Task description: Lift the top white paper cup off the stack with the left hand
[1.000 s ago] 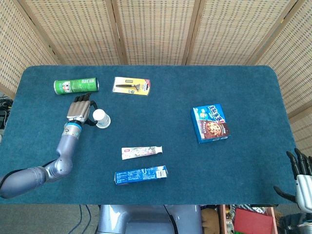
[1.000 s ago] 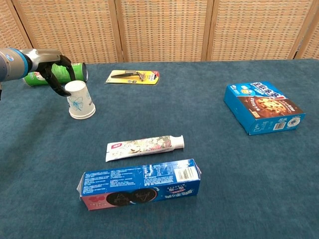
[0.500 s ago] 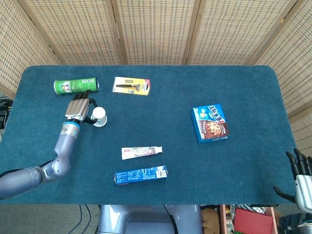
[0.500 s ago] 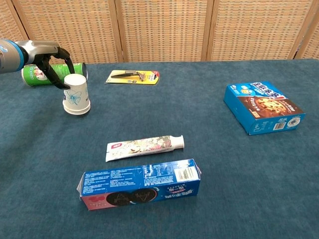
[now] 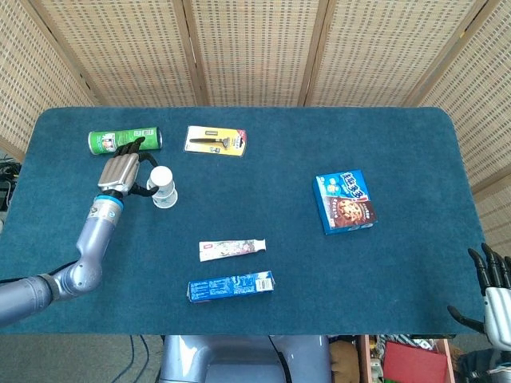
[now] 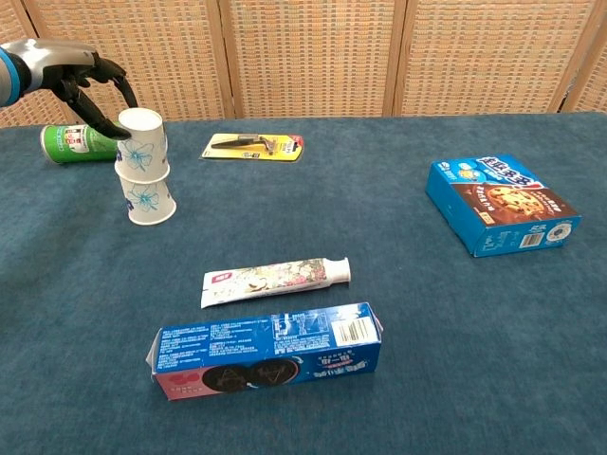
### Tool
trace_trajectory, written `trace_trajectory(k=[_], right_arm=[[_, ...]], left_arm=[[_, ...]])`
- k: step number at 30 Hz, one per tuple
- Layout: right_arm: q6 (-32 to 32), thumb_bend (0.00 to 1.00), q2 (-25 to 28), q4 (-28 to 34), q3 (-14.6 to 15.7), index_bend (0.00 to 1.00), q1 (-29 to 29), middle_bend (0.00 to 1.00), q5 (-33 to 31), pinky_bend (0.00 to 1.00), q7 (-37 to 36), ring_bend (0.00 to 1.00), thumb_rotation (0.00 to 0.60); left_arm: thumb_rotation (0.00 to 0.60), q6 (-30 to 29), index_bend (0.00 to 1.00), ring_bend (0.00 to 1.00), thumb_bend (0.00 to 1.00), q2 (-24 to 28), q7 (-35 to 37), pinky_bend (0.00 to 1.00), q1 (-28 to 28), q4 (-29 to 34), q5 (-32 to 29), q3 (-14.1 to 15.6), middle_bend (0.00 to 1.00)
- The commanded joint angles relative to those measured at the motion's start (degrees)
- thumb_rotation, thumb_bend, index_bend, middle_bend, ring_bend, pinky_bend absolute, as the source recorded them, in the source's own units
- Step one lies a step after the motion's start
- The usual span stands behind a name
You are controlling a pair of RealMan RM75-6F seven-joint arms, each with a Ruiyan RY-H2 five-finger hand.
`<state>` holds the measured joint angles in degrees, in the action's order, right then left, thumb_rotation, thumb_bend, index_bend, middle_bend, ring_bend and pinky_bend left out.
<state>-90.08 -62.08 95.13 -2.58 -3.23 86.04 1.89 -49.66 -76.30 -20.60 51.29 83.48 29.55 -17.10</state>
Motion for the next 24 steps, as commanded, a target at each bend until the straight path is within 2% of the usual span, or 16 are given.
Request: trace_trajectory(k=[1, 6, 8, 16, 24], right_arm=[[0.01, 0.00, 0.05, 0.02, 0.02, 0.00, -0.02, 0.00, -0.01, 0.00, -0.05, 0.00, 0.600], [0.07, 0.00, 0.15, 0.14, -0.01, 0.00, 0.03, 0.00, -0.01, 0.00, -0.17, 0.00, 0.600], [0.14, 0.00, 0.16, 0.13, 0.02, 0.00, 0.06, 0.00, 0.01, 0.00, -0.15, 0.00, 0.600], [0.62, 0.00, 0.07, -0.11, -0.09, 0.00, 0.23, 0.00, -0.51, 0.00, -0.17, 0.00, 0.600], [2.34, 0.00, -0.07, -0.88, -0.51, 0.00, 0.77, 0.00, -2.34, 0.00, -0.80, 0.00, 0.600]], left_arm=[[0.600, 0.38, 0.40, 0.00, 0.26, 3.55, 2.61, 0.00, -1.06, 3.70, 1.20, -1.72, 0.00], [0.600, 0.77, 0.40, 0.00, 0.26, 7.49, 7.19, 0.00, -2.31, 8.68, 3.50, -4.07, 0.00], [0.600, 1.31, 0.40, 0.00, 0.26, 7.34, 8.16, 0.00, -2.30, 8.91, 4.34, -3.90, 0.00], [0.600, 3.18, 0.40, 0.00, 0.26, 1.56, 8.92, 0.00, 0.37, 3.92, 2.87, -2.41, 0.00], [0.600, 5.91, 0.40, 0.00, 0.26, -5.48, 9.11, 0.00, 3.13, -4.55, -0.44, -0.70, 0.00]])
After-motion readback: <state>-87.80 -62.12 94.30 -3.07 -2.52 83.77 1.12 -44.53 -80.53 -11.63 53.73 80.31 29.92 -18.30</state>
